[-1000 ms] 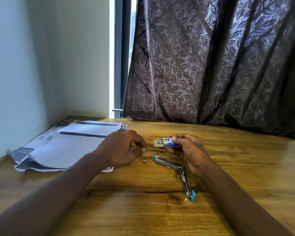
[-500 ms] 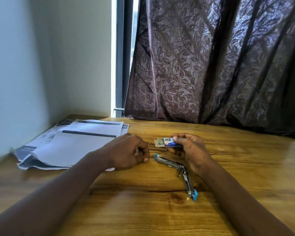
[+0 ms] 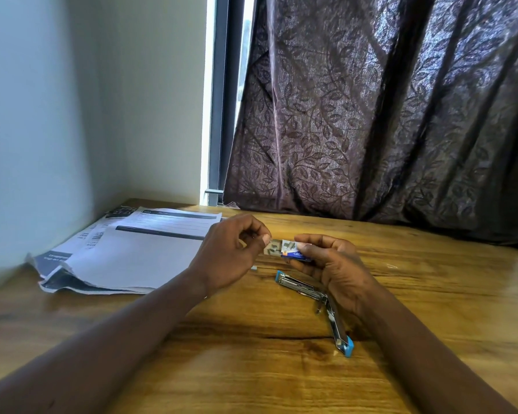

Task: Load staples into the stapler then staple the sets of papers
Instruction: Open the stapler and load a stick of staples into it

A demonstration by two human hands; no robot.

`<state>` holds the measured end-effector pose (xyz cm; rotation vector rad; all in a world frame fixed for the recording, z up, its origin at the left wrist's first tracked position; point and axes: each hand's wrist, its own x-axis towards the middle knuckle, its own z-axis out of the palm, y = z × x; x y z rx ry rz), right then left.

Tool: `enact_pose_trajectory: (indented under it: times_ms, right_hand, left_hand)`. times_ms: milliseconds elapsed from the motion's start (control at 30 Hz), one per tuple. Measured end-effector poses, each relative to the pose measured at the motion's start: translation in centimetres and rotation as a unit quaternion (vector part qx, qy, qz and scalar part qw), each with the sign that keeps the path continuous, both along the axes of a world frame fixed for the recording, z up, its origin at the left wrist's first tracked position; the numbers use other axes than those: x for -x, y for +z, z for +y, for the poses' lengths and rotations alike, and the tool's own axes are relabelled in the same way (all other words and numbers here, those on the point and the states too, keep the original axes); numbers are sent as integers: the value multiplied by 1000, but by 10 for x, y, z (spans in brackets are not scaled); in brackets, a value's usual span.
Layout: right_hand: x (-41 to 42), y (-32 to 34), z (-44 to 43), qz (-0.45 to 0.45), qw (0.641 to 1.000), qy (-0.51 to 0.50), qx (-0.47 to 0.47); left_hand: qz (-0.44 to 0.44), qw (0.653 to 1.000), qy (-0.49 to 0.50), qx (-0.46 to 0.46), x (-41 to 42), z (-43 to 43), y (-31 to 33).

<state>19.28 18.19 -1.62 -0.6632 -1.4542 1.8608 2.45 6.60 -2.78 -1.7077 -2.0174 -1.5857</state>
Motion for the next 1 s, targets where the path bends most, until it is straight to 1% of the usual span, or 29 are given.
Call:
enact_pose_trajectory:
  times_ms: [167,367,600,700,833,933,1000]
  right_hand:
    - [0,4,-2,0,999,36,-3]
    - [0,2,-2,-2,997,78,-6]
    - [-1,0,-3,10,993,114,-13]
    - [-1,-1,-3,12,992,123,-22]
    - [-1,-1,-3,16,991,129,-24]
    - [0,-1,-3,13,991,133,-27]
    - [0,-1,-3,10,991,130,-26]
  left_hand:
    - [-78,997,25,10,-5,2,1]
    - [-86,995,49,7,-9,1,2]
    - [-102,993,54,9,-8,2,0]
    - [-168,986,12,16,-6,1,-1]
    - [-275,961,-25,12,-5,-1,3]
    - [-351,934,-42,47,-4,-2,7]
    - [-384,919,-61,71,-4,-3,8]
